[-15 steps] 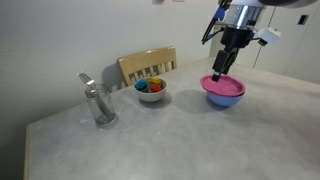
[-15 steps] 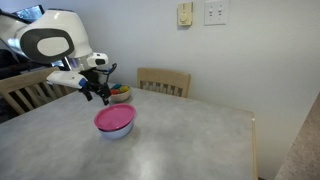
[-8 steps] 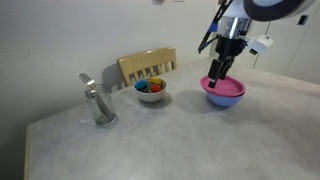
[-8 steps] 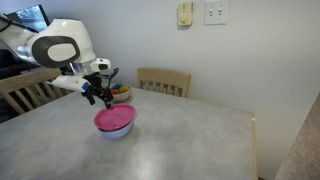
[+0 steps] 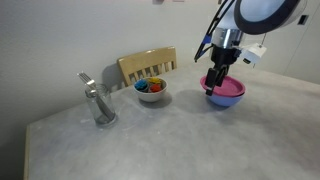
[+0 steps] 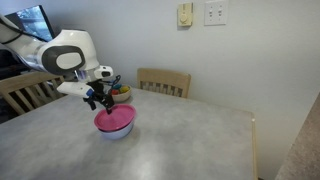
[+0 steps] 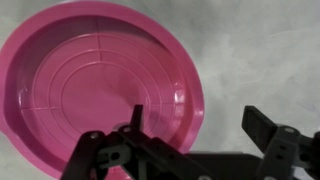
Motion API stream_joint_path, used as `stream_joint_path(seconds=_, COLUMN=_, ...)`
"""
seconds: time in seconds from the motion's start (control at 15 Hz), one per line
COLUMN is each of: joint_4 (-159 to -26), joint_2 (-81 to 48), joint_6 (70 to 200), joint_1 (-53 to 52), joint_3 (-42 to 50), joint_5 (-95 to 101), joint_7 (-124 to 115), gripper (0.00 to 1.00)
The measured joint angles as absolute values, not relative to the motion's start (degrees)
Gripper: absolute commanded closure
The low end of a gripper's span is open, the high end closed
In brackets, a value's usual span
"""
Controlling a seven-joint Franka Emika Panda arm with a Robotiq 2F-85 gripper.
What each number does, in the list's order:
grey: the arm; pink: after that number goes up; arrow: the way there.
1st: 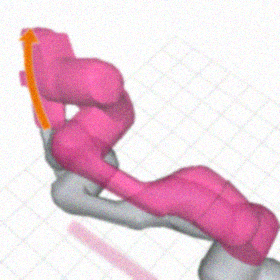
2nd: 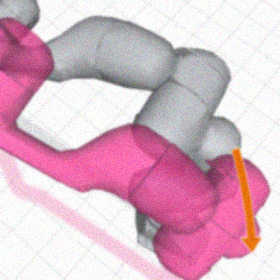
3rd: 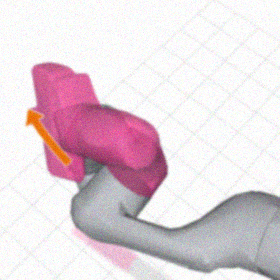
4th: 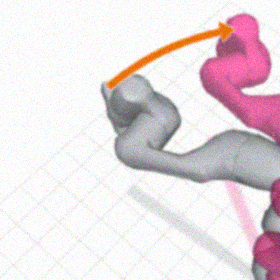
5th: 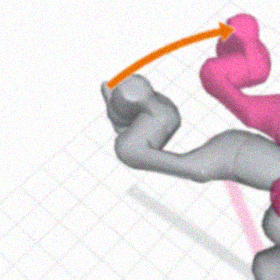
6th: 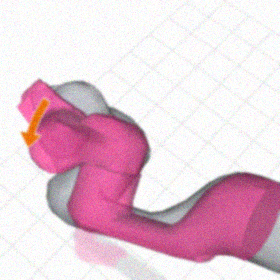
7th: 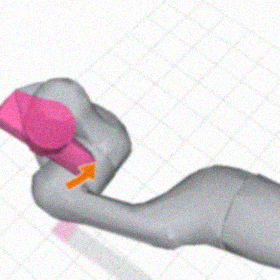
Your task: Remove the pink plate from the top of the blue bowl
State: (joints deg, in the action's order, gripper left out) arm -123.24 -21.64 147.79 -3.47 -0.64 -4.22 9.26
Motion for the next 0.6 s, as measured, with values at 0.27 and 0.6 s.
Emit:
stream_joint_path(seconds=0.27, joint_4=-122.87, joint_2=-23.46, joint_6=147.78, joint_1=-3.05, joint_3=-0.61, joint_5=-4.21, joint_7=9.15, gripper=0.06)
stream_joint_path(seconds=0.6, joint_4=-121.82, joint_2=-23.85, joint_6=147.15, joint_1=-2.85, joint_3=-0.57, joint_5=-3.37, joint_7=8.37, gripper=0.09)
